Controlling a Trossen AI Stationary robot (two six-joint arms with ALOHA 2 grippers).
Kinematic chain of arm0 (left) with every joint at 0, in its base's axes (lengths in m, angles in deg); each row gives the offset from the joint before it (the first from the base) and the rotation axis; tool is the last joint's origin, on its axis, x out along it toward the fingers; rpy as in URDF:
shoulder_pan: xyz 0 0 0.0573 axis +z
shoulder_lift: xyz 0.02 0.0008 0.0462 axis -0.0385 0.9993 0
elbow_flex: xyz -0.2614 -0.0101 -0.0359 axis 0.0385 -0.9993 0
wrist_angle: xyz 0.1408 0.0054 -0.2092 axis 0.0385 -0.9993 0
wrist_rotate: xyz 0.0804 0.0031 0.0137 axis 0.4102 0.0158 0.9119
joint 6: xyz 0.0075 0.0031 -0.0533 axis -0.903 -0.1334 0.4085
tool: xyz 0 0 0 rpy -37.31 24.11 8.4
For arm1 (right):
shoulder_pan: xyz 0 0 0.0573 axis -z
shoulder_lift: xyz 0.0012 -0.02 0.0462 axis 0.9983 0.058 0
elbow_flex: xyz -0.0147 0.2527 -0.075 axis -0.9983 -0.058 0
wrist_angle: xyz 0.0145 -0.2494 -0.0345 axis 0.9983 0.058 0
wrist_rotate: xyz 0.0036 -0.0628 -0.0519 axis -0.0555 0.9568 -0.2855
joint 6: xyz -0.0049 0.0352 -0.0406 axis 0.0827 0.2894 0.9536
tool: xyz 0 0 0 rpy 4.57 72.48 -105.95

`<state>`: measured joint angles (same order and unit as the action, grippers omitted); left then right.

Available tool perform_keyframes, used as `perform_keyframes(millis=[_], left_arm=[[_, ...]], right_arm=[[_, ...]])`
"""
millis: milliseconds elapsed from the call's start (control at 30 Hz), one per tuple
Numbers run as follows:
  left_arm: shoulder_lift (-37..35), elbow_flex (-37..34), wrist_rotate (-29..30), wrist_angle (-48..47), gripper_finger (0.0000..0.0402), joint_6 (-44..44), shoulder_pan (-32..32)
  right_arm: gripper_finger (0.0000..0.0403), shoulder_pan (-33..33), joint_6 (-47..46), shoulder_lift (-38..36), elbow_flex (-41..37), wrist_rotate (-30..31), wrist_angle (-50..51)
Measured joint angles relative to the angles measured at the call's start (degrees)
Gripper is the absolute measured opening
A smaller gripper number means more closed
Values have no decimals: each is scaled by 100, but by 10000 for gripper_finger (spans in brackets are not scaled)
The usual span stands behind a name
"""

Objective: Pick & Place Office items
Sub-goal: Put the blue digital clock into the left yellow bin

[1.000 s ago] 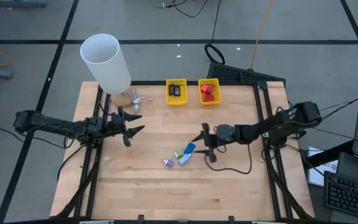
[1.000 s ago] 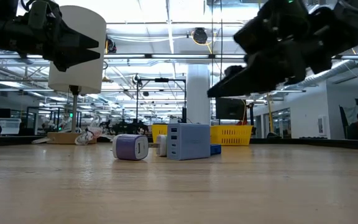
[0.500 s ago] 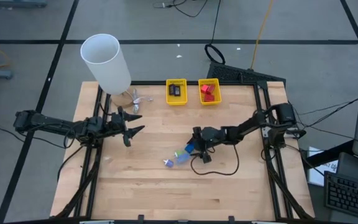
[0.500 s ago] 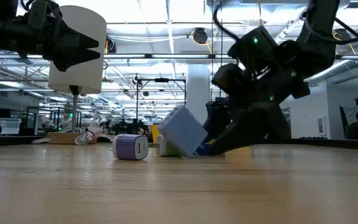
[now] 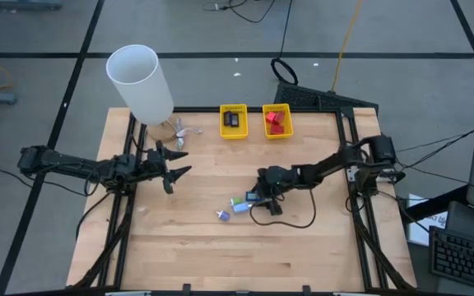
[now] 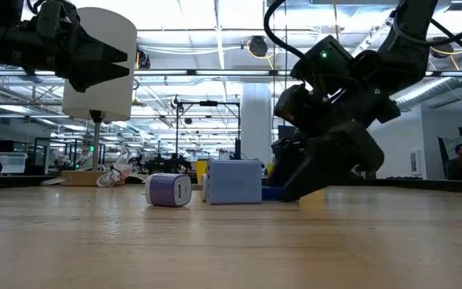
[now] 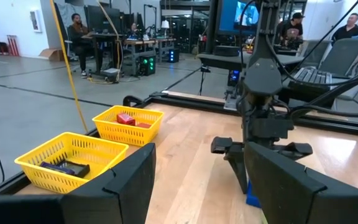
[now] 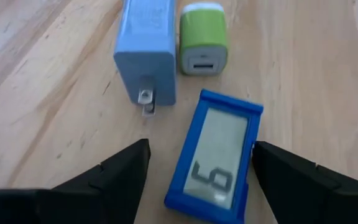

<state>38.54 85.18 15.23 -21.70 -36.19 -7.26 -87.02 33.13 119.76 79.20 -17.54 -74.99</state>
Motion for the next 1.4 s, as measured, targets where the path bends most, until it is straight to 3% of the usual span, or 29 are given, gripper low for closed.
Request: perform_keyframes(millis=[233,533,900,1167,1400], left_arm=[[2,0,1,-2,244,0,1],[2,0,2,-4,244,0,0],[2,0,2,-4,244,0,1],[2,0,2,-4,244,0,0],[0,0,7,0,244,0,0]], right_arm=[[249,-12,-204,-266,-10,6,360],[209,-26,-474,-266,-14,679,365],[154,-15,-325,-264,-14,724,337],[159,-13,-299,-322,-14,735,413],[151,88,-256,-1251,-29,824,1525]])
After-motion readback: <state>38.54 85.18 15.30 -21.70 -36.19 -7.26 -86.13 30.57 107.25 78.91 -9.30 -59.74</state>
